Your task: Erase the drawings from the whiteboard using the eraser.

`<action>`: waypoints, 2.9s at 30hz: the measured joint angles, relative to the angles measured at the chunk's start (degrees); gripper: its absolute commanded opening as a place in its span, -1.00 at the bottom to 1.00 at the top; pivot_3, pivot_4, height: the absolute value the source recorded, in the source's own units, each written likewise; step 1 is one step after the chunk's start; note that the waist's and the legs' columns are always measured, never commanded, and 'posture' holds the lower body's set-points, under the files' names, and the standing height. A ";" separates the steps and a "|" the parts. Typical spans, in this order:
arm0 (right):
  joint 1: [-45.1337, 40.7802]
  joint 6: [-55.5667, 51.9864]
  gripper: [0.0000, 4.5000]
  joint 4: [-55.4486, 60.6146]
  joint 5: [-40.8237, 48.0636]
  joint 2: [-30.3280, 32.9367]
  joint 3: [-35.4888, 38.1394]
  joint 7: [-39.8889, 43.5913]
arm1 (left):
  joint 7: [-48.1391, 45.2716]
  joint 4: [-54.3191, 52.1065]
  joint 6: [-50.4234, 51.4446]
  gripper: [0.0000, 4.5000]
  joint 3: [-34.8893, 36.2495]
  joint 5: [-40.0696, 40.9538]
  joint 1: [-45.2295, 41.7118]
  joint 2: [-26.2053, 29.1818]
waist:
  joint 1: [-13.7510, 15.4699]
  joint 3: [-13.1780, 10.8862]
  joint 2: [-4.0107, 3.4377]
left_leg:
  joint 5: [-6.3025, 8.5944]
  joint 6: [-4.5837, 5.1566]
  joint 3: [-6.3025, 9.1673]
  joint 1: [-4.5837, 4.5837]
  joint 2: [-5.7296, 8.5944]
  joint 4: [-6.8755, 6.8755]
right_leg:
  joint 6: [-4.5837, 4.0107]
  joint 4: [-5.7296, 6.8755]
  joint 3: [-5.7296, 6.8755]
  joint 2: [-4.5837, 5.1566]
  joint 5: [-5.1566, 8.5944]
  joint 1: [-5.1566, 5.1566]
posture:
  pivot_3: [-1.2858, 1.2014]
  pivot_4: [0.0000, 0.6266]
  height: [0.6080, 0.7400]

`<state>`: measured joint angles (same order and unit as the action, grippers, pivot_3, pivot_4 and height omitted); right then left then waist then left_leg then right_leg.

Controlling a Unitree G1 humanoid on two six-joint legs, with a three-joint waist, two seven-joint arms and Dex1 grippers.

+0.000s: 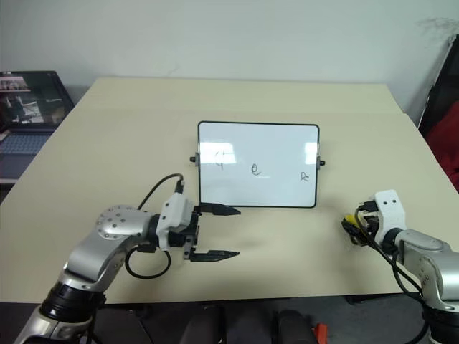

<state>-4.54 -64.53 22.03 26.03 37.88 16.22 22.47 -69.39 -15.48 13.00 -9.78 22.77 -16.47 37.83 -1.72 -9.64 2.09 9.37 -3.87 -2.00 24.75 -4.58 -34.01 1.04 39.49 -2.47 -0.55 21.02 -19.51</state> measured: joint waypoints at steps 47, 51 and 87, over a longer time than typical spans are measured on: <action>-9.14 12.92 -0.44 11.34 -1.12 -4.92 -14.30 0.81 | 30.00 -6.75 11.88 1.00 15.53 -1.85 6.00 -0.97 | 0.02 -0.01 -0.01 | 0.00 -0.01 0.06 0.00 -0.02 -0.05 | -0.11 0.18 0.01 0.02 -0.08 -0.07 | 0.03 -0.52 1.00; -9.81 17.42 -0.44 11.29 -1.51 -5.50 -15.18 2.80 | 31.54 -6.75 12.82 1.00 15.57 -2.87 6.32 -0.91 | 0.03 -0.01 -0.01 | 0.00 -0.01 0.06 0.00 -0.02 -0.05 | -0.11 0.18 0.01 0.02 -0.07 -0.07 | 0.03 -0.52 1.00; -29.64 32.17 -0.44 -4.24 -16.65 -16.39 -31.64 3.33 | 36.16 -1.14 13.04 1.00 16.52 -6.75 4.76 -1.23 | -0.11 -0.03 0.00 | -0.02 -0.02 0.10 -0.03 -0.05 -0.06 | -0.21 0.43 -0.03 0.03 -0.13 -0.23 | 0.03 -0.52 1.00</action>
<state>-34.18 -32.36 17.79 9.37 21.49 -15.42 25.80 -33.23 -16.62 26.04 6.74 16.02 -11.71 36.60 -1.83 -9.67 2.09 9.36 -3.89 -1.90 24.72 -4.64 -34.07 0.84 39.92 -2.50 -0.51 20.89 -19.74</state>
